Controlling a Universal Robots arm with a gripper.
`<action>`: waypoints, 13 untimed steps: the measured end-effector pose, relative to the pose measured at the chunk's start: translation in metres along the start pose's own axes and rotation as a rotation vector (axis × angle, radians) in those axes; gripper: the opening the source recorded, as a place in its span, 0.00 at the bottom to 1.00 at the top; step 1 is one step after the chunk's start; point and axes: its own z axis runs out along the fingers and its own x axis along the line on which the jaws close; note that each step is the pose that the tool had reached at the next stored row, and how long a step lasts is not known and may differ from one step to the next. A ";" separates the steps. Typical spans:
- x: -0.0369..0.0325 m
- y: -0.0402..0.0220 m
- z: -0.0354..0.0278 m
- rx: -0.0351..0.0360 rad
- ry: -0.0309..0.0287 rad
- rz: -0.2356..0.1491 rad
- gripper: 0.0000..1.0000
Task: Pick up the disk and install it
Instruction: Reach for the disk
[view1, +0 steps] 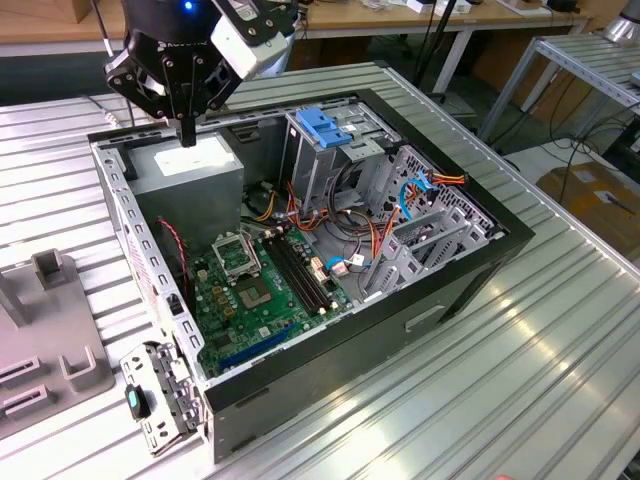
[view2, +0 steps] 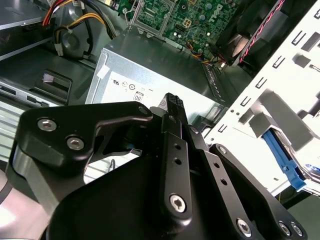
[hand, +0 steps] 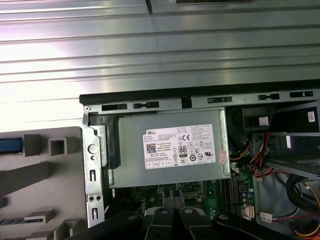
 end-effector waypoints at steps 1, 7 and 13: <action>0.0000 0.0000 0.0000 0.0000 0.0000 0.000 0.11; 0.0013 -0.0001 0.0000 0.0000 0.0000 0.000 0.11; 0.0092 -0.0007 -0.0002 0.0000 0.0000 0.000 0.11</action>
